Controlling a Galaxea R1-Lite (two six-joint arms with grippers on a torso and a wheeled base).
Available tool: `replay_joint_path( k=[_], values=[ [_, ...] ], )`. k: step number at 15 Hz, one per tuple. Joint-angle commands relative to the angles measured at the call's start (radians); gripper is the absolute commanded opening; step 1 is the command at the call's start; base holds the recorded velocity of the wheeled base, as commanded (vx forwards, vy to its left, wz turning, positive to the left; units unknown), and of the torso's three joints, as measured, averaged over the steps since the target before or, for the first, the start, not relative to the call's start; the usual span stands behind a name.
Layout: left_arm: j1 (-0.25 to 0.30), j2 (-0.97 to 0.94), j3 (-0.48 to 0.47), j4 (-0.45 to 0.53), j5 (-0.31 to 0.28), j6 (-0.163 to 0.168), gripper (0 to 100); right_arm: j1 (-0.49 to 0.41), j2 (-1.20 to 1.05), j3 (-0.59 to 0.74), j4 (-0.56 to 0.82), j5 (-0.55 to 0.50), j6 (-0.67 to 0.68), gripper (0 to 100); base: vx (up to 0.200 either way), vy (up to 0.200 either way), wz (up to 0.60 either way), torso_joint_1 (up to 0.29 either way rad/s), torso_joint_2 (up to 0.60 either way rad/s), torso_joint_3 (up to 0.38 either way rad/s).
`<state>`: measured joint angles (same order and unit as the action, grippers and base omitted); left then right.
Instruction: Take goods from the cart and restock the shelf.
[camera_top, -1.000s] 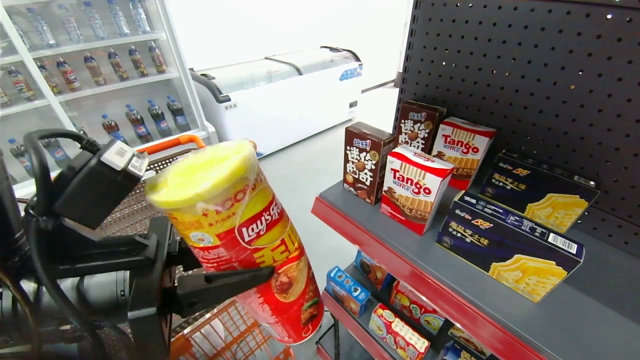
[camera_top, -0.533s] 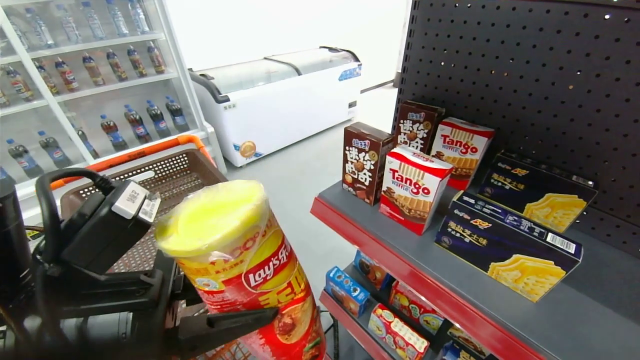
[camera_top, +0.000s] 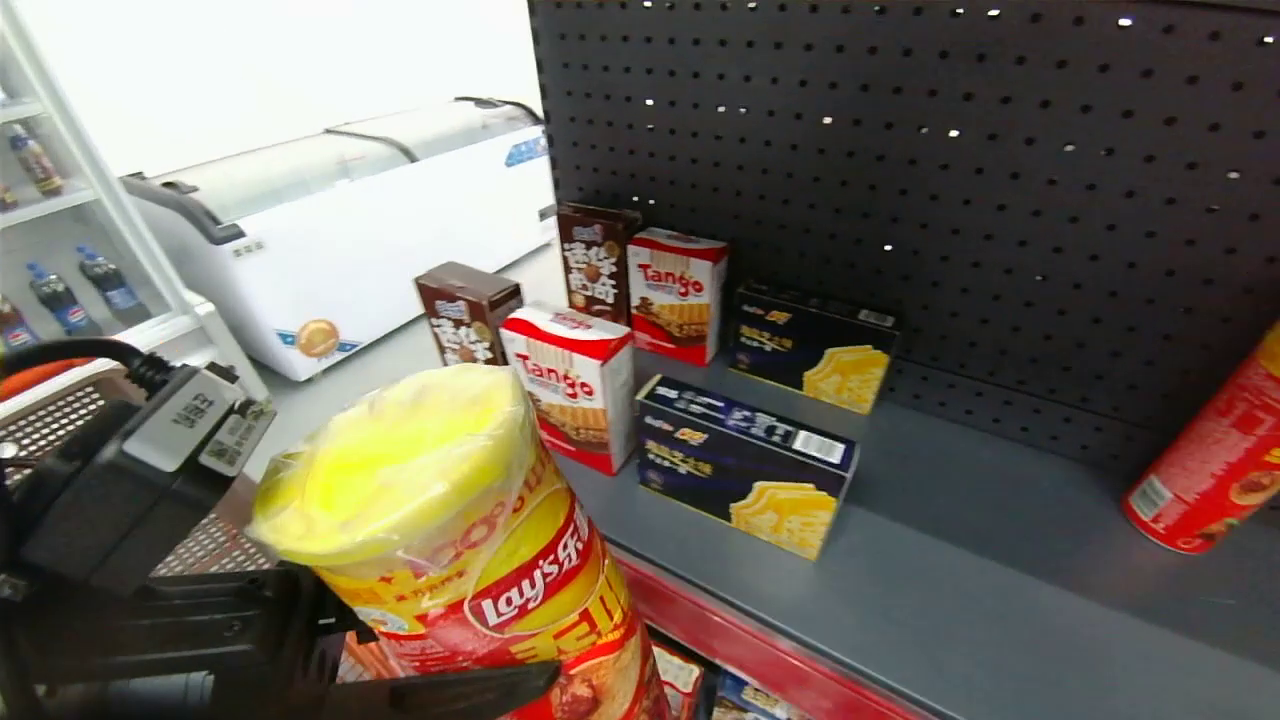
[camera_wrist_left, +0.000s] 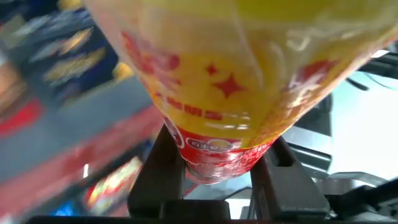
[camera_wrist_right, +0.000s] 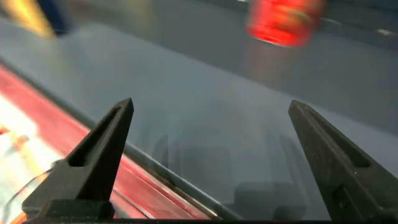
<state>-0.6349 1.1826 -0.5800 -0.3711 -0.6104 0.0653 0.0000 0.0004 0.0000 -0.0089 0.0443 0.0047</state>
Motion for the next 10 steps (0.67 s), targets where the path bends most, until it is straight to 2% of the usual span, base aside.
replay_joint_path(
  k=[1, 10],
  values=[
    [-0.008, -0.014, -0.001, 0.000, 0.000, -0.001, 0, 0.000, 0.000, 0.000, 0.000, 0.000, 0.000, 100, 0.000, 0.000, -0.60, 0.007, 0.01, 0.007],
    [-0.009, -0.026, -0.004, -0.002, 0.000, -0.001, 0, 0.000, 0.000, 0.000, 0.000, 0.000, 0.000, 100, 0.000, 0.000, -0.60, 0.002, 0.00, 0.004]
  ],
)
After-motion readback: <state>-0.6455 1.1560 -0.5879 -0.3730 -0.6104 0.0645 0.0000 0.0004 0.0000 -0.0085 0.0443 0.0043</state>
